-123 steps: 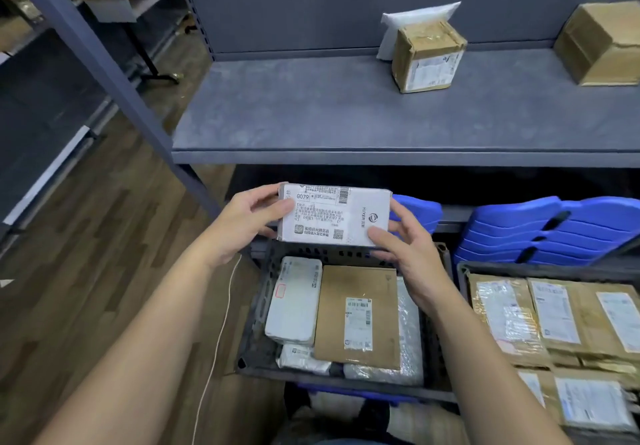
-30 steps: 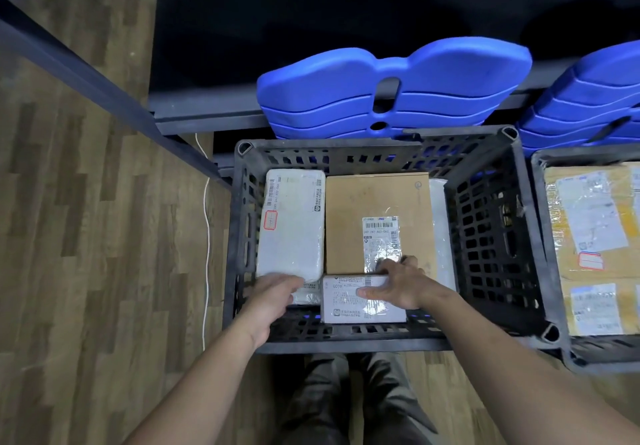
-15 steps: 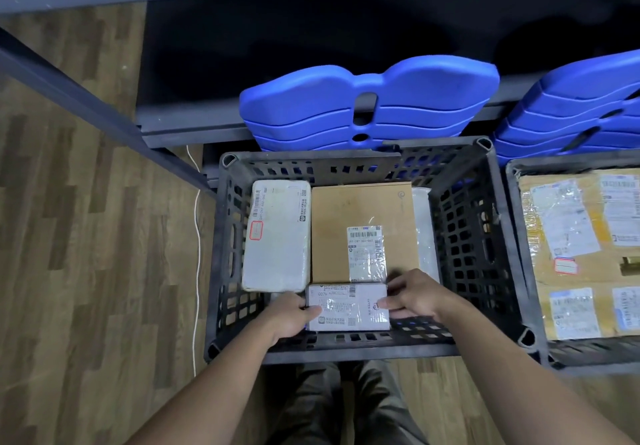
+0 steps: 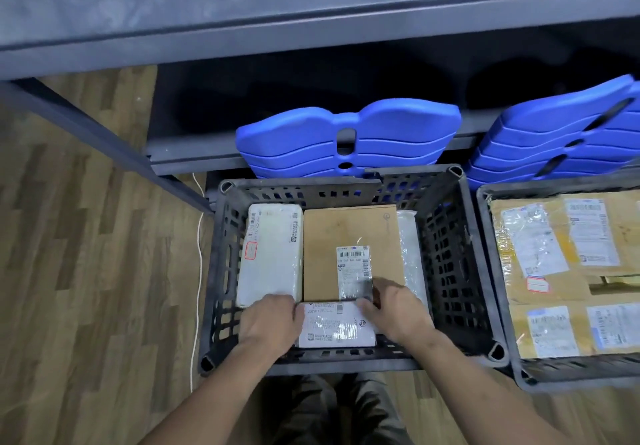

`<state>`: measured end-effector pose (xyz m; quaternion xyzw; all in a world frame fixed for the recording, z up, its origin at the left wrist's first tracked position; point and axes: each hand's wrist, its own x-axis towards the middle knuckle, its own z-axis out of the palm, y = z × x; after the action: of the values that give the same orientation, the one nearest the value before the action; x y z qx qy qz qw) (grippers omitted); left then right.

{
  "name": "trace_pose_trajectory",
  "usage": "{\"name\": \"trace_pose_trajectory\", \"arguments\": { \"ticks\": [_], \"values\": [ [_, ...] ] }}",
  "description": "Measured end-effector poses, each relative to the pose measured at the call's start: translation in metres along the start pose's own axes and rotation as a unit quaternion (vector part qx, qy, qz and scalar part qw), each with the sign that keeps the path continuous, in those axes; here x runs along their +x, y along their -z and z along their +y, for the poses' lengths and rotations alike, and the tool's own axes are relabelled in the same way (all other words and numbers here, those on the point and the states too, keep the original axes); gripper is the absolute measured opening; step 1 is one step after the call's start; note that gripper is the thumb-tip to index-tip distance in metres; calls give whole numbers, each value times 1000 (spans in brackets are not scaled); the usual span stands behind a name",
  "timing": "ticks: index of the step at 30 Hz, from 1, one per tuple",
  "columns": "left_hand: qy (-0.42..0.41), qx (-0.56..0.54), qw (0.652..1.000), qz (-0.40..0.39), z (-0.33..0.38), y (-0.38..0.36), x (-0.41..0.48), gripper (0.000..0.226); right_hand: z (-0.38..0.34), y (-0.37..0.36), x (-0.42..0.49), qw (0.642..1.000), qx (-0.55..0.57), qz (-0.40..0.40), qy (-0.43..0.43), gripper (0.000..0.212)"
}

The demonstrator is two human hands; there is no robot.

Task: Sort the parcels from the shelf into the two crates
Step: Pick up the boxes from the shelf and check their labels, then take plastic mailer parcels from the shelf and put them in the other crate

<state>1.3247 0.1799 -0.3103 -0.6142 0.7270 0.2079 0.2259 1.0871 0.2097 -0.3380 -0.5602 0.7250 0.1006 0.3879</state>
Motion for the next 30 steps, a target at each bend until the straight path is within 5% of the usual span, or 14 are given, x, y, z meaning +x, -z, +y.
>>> {"name": "trace_pose_trajectory", "arguments": {
  "ticks": [3,9,14,20,30],
  "values": [
    [-39,-19,996,73,1,18,-8,49,-12,17,-12,994,-87,28,62,76],
    [-56,-38,995,79,6,66,-13,117,-42,81,-33,985,-113,73,111,108],
    [-48,-44,990,122,14,107,-25,111,-54,132,-44,972,-107,142,153,137],
    [-23,-62,983,169,21,148,-32,118,-74,178,-56,963,-104,176,178,76],
    [-65,-80,968,227,-8,227,-20,127,-125,228,-61,946,-37,260,189,72]
  ]
}}
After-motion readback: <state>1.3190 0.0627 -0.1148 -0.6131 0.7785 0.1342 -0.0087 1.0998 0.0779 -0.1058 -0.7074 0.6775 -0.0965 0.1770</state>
